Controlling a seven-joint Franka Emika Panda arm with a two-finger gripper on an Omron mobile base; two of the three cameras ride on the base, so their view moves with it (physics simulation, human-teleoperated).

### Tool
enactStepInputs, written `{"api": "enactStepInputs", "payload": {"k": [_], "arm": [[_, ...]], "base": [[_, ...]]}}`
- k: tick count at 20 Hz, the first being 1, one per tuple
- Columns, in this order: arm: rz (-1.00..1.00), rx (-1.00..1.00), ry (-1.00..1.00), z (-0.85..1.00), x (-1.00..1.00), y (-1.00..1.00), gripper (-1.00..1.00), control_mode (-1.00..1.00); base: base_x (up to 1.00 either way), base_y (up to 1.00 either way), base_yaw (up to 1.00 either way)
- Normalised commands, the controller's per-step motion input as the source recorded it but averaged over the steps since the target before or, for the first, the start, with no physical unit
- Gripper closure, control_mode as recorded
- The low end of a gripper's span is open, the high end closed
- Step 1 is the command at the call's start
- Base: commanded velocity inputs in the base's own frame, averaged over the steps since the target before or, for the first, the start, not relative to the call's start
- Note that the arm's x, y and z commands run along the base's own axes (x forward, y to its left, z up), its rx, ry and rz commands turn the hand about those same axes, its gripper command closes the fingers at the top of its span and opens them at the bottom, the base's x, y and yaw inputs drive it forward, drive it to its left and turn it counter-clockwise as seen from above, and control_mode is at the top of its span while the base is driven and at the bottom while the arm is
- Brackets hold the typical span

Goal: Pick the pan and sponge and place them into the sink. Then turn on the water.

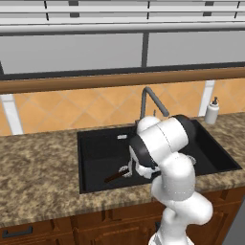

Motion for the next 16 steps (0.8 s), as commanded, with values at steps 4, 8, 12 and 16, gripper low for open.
{"api": "enactStepInputs", "payload": {"k": [4, 8, 12, 16], "arm": [[-0.14, -0.11, 0.03, -0.01, 0.73, 0.31, 1.0, -1.0], [-0.18, -0.11, 0.07, -0.06, 0.7, 0.48, 1.0, -1.0], [-0.2, -0.1, 0.06, -0.21, 0.57, 0.45, 1.0, -1.0], [-0.21, -0.06, 0.02, -0.51, 0.17, 0.26, 1.0, -1.0]], "base": [[0.0, 0.0, 0.0], [0.0, 0.0, 0.0], [0.0, 0.0, 0.0], [0.0, 0.0, 0.0]]}}
